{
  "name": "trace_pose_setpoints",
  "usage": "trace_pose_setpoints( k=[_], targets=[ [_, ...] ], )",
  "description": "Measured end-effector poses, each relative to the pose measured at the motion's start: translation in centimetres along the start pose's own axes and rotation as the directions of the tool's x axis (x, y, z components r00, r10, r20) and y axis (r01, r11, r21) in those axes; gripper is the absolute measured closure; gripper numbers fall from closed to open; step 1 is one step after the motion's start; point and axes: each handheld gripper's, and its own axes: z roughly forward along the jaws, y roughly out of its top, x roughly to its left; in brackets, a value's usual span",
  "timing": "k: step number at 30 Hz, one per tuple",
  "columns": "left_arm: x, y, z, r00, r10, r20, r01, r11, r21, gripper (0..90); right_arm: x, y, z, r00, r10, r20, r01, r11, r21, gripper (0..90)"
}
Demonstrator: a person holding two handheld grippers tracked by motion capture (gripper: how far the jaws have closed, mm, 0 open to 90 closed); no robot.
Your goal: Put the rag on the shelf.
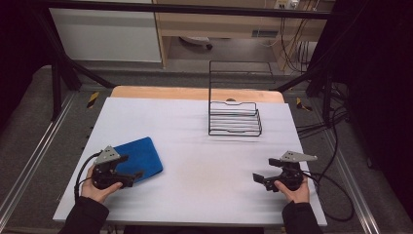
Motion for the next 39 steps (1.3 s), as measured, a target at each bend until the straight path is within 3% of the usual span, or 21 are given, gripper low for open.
trace_pose_setpoints(
  k=[9, 21, 25, 32, 39],
  targets=[
    [-0.7, 0.2, 0.3, 1.0, 0.003, 0.006, -0.003, 0.9999, 0.011, 9.9, 0.1, 0.0, 0.1, 0.9999, -0.012, 0.009, 0.012, 1.0, 0.007, 0.6],
    [-1.8, 0.5, 1.8, 0.9999, 0.012, 0.0, -0.012, 0.9966, 0.081, 17.5, 0.2, 0.0, 0.3, 0.9997, -0.017, 0.017, 0.017, 1.0, 0.022, 0.7],
    [-2.4, 0.6, 2.5, 0.9999, 0.012, 0.006, -0.012, 0.9933, 0.115, 29.4, 0.2, 0.0, 0.5, 0.9995, -0.024, 0.019, 0.023, 0.999, 0.034, 0.7],
    [-3.1, 0.8, 3.9, 0.9996, 0.029, 0.007, -0.03, 0.9872, 0.157, 42.4, 0.2, 0.0, 0.6, 0.9994, -0.025, 0.023, 0.024, 0.999, 0.04, 0.7],
    [-3.7, 0.9, 5.7, 0.9961, 0.077, -0.044, -0.067, 0.9763, 0.206, 52.6, 0.2, 0.0, 0.7, 0.9994, -0.026, 0.024, 0.025, 0.999, 0.042, 0.7]
  ],
)
